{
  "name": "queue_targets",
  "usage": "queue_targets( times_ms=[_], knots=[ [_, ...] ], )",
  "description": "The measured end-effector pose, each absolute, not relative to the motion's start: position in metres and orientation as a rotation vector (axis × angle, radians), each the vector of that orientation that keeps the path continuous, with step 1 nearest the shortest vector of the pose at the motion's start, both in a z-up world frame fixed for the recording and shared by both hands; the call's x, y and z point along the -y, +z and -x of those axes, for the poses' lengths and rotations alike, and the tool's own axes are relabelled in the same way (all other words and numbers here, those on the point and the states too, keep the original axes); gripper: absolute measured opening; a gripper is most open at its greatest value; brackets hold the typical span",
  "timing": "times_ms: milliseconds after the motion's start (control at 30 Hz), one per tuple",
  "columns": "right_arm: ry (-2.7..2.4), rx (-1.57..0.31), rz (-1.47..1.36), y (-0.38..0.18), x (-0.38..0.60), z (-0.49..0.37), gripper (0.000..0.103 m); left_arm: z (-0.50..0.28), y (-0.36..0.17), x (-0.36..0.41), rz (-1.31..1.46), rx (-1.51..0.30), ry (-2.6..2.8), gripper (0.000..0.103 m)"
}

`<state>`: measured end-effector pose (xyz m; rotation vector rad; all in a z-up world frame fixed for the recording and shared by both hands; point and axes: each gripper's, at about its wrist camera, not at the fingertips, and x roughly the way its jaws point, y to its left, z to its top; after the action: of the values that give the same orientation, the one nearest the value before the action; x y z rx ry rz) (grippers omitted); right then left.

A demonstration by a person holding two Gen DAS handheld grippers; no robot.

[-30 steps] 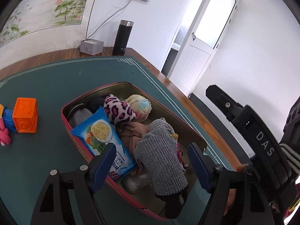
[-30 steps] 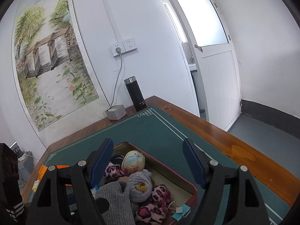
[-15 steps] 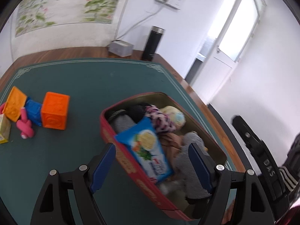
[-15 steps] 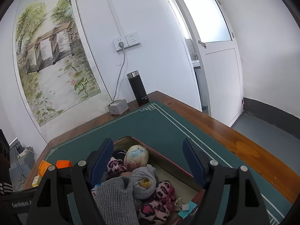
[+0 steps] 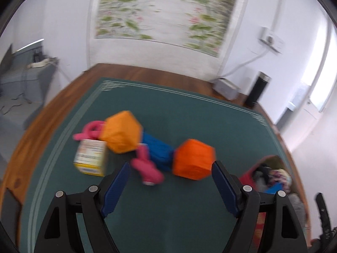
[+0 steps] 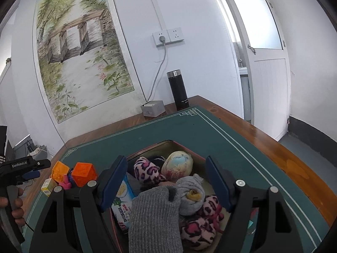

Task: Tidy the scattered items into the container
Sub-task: 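Lower the left gripper onto the yellow-white medicine box and close it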

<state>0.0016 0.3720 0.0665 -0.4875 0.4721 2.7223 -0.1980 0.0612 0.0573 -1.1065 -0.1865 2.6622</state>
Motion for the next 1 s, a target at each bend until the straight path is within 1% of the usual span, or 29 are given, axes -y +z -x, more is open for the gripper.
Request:
queue_targets(
  times_ms=[133, 267, 300, 567, 700, 733, 767, 833, 1000],
  knots=[
    [2.745, -0.432, 0.512, 0.063, -0.362, 0.004, 0.08, 0.22, 0.032, -0.008, 1.174, 0.174, 2.776, 0.081],
    [2.758, -0.396, 0.542, 0.059, -0.355, 0.01, 0.08, 0.234, 0.004, 0.017, 1.228, 0.222, 2.824, 0.081],
    [2.759, -0.387, 0.548, 0.058, -0.353, 0.011, 0.08, 0.237, -0.003, 0.02, 1.241, 0.219, 2.823, 0.081],
    [2.755, -0.337, 0.583, 0.053, -0.348, 0.016, 0.08, 0.256, -0.035, 0.006, 1.296, 0.016, 2.818, 0.081],
    [2.761, -0.313, 0.579, 0.054, -0.344, 0.016, 0.08, 0.266, -0.041, 0.0, 1.324, -0.003, 2.82, 0.081],
    [2.761, -0.308, 0.579, 0.054, -0.343, 0.016, 0.08, 0.266, -0.041, 0.001, 1.326, 0.011, 2.814, 0.074],
    [2.763, -0.306, 0.581, 0.053, -0.342, 0.016, 0.08, 0.267, -0.041, 0.002, 1.329, 0.023, 2.808, 0.059],
    [2.766, -0.299, 0.586, 0.053, -0.341, 0.017, 0.08, 0.267, -0.042, 0.004, 1.337, 0.047, 2.797, 0.046],
    [2.78, -0.258, 0.588, 0.051, -0.333, 0.019, 0.08, 0.261, -0.037, 0.005, 1.31, 0.06, 2.807, 0.046]
  ],
)
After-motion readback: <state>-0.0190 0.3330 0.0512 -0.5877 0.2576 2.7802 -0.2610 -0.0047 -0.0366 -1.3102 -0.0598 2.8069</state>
